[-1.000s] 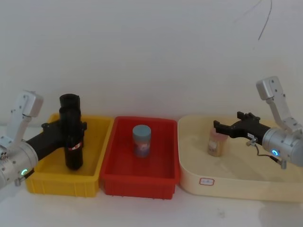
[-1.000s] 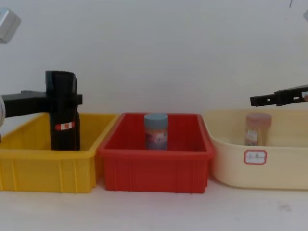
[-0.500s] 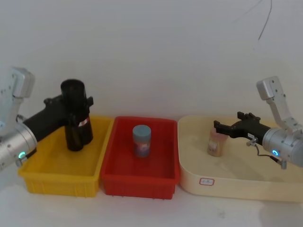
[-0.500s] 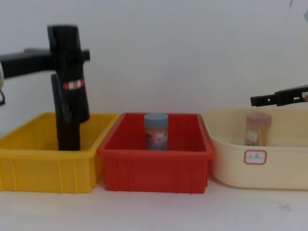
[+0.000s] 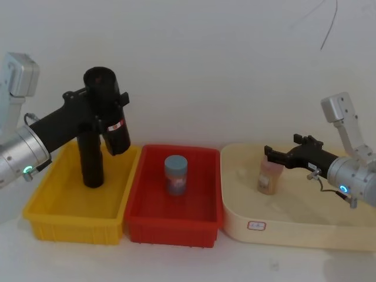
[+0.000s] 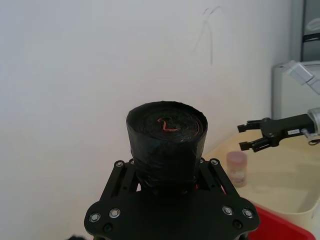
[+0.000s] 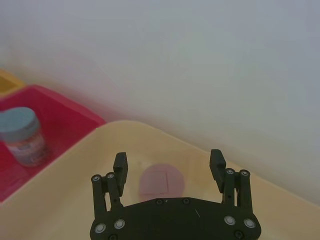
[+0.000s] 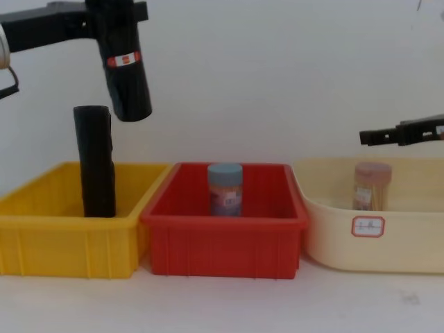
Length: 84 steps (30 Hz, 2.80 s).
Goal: Pick up the garbage bag with the one hand and transfer it to the other hand.
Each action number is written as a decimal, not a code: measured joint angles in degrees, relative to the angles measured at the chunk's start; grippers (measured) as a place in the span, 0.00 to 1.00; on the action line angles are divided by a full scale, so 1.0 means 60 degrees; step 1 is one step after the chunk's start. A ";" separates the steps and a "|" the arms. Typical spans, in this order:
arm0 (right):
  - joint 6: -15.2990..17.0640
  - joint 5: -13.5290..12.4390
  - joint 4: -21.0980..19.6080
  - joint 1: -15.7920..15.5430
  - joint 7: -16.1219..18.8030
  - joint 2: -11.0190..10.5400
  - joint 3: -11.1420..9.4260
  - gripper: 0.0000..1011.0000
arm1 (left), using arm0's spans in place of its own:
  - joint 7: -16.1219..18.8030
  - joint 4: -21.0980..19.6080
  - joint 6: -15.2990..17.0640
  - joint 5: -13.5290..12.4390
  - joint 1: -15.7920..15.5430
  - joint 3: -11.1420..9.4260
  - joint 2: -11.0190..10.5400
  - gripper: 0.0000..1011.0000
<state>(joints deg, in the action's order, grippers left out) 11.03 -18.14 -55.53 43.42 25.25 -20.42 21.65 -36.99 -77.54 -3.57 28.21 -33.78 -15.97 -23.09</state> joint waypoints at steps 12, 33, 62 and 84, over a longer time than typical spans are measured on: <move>-0.0698 -0.0351 -0.0852 -0.0400 0.0883 -0.0305 -0.0116 0.99 | -0.0954 0.0804 -0.0697 0.0196 -0.0672 -0.0349 0.0203 0.43; -0.1639 -0.1152 -0.1585 -0.0502 0.3169 -0.0471 0.0268 0.99 | -0.1829 0.2257 -0.1702 0.0750 -0.1329 -0.0662 0.0901 0.43; -0.2288 -0.1753 -0.1128 0.0206 0.5487 0.0210 0.1307 0.99 | -0.4209 0.5811 -0.2480 0.1803 -0.2815 -0.1291 0.2392 0.43; -0.2493 -0.2303 -0.0182 0.0641 0.6047 0.0382 0.1320 0.99 | -0.4461 0.6417 -0.2735 0.1786 -0.3101 -0.1487 0.2495 0.43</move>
<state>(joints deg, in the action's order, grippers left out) -3.93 -31.95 -56.62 47.27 61.53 -18.13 29.57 -63.75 -39.04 -19.98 38.93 -52.39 -24.89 -8.12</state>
